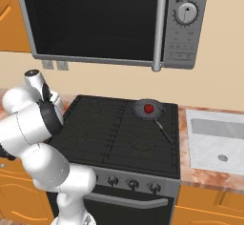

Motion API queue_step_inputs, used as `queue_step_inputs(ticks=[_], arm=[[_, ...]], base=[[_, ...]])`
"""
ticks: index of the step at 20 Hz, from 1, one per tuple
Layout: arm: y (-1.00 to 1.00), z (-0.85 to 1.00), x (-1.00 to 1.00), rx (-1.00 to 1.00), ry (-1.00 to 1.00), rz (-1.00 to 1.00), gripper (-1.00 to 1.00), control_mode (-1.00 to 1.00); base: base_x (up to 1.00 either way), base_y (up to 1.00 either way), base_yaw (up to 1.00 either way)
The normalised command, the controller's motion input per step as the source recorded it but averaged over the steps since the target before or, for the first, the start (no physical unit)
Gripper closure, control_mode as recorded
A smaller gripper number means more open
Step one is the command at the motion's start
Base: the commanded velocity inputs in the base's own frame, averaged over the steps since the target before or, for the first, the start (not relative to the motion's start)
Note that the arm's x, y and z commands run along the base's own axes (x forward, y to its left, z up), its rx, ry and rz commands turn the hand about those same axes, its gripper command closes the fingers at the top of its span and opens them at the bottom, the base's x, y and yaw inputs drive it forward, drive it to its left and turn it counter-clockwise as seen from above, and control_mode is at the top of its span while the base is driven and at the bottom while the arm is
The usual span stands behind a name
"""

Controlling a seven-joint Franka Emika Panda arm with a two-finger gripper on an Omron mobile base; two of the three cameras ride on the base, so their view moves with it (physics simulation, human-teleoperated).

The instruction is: Place the pan on the rear right burner on the stove. Then place the tomato and the onion in the pan and turn on the rear right burner.

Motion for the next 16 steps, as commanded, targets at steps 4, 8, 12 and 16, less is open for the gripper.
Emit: queue_step_inputs(ticks=[4,8,12,16], arm=[[-0.47,0.0,0.0,0.0,0.0,0.0,1.0,-1.0],[-0.55,0.0,0.03,-0.02,0.0,0.0,1.0,-1.0],[-0.58,0.0,0.15,-0.02,0.0,0.0,1.0,-1.0],[-0.56,0.0,0.2,-0.01,0.0,0.0,1.0,-1.0]], base=[[0.0,0.0,0.0],[0.0,0.0,0.0],[0.0,0.0,0.0],[0.0,0.0,0.0]])
